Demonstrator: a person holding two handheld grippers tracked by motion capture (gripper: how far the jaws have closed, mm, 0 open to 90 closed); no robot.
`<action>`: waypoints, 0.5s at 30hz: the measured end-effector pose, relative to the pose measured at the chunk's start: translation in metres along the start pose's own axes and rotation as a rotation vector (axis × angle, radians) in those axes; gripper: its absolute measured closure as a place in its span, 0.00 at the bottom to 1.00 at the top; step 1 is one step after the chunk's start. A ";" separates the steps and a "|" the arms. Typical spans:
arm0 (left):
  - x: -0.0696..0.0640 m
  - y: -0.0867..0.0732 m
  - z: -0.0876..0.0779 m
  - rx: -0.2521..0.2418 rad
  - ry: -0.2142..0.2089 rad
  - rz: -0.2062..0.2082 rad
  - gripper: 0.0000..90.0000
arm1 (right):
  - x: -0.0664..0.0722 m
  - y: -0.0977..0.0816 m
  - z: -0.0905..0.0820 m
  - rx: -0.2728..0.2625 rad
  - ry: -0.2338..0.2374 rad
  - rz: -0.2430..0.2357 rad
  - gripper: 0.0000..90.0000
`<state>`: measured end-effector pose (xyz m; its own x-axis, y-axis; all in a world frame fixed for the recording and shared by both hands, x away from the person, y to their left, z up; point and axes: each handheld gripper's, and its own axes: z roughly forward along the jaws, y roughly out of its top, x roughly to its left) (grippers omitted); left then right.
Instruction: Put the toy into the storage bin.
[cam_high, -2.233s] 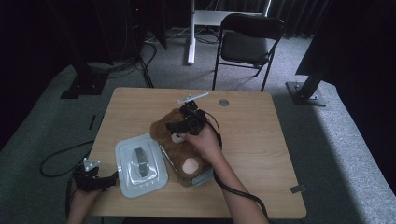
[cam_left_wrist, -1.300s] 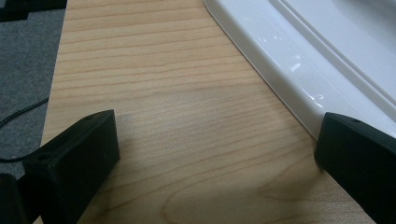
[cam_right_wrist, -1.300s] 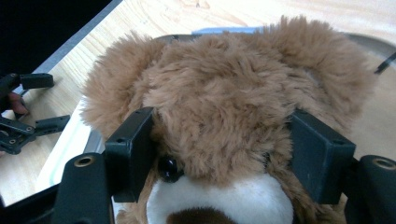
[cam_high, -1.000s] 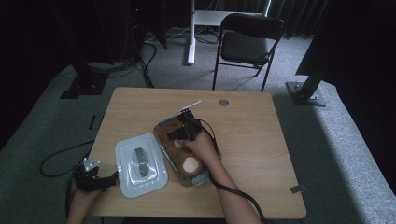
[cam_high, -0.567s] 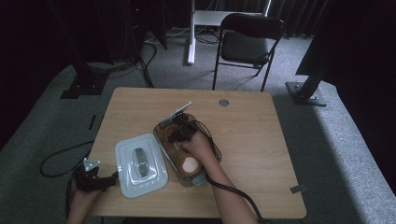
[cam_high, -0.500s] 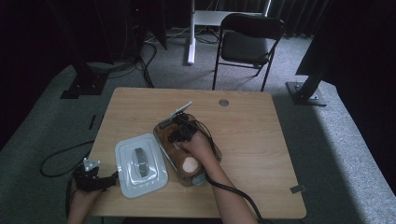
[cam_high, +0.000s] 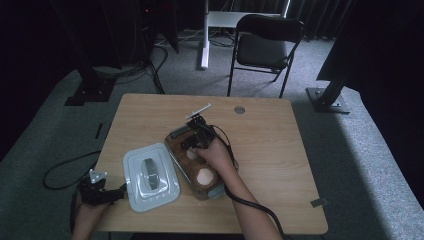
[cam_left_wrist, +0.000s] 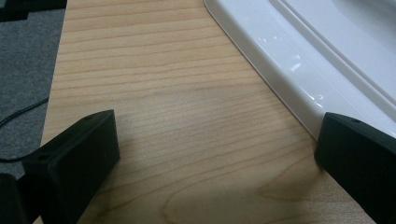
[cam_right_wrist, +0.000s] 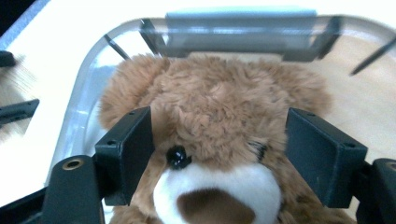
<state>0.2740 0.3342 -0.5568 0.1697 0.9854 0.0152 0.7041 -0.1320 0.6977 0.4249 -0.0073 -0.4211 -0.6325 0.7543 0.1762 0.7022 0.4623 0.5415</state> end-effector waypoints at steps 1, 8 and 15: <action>0.000 0.000 0.000 -0.002 0.001 -0.001 0.01 | 0.000 -0.001 -0.004 -0.014 -0.002 0.004 0.26; 0.000 0.000 0.000 -0.001 0.001 0.000 0.01 | -0.003 -0.009 -0.029 -0.088 0.042 0.000 0.26; 0.000 0.000 0.000 -0.001 0.001 0.003 0.01 | -0.006 -0.026 -0.049 -0.124 0.045 -0.032 0.27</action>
<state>0.2740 0.3343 -0.5569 0.1708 0.9852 0.0178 0.7031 -0.1345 0.6983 0.3941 -0.0471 -0.3958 -0.6697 0.7174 0.1923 0.6374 0.4223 0.6445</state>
